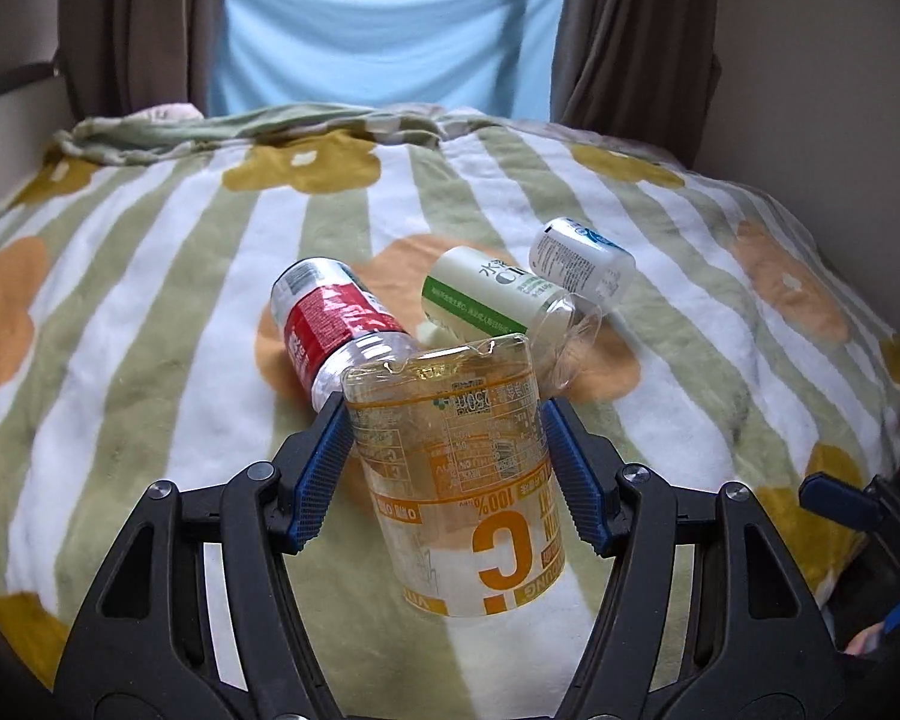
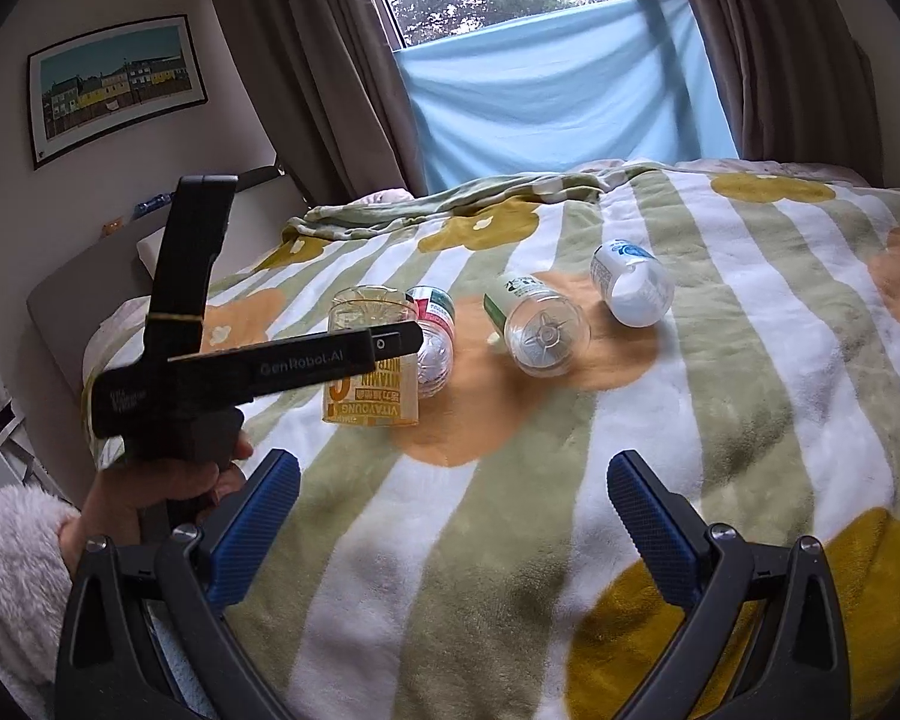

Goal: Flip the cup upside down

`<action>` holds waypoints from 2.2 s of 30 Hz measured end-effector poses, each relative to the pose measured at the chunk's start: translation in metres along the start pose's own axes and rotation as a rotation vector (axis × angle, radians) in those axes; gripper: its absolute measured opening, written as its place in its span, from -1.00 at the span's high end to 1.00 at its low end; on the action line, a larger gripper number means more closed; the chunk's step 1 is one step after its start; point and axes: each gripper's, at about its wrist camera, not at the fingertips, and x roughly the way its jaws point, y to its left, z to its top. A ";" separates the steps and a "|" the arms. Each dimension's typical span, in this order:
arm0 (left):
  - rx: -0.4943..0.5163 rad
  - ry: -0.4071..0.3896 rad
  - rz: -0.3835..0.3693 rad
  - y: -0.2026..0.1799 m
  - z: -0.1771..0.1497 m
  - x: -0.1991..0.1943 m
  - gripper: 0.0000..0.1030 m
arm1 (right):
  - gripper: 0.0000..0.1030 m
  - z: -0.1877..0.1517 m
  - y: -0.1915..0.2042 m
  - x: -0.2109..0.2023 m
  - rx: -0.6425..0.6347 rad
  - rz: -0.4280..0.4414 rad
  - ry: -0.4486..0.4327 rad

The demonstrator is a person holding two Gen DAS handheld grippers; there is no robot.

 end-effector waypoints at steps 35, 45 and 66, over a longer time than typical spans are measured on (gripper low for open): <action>0.051 0.181 0.001 -0.004 -0.015 0.017 -0.13 | -0.99 -0.008 -0.001 0.007 0.020 0.024 0.028; 0.095 0.180 0.026 -0.013 -0.018 0.014 -0.50 | -0.99 -0.008 -0.001 0.008 0.022 0.025 0.027; 0.055 -0.009 0.031 0.011 0.025 -0.073 -1.00 | -0.99 0.034 0.020 -0.045 -0.040 -0.040 -0.090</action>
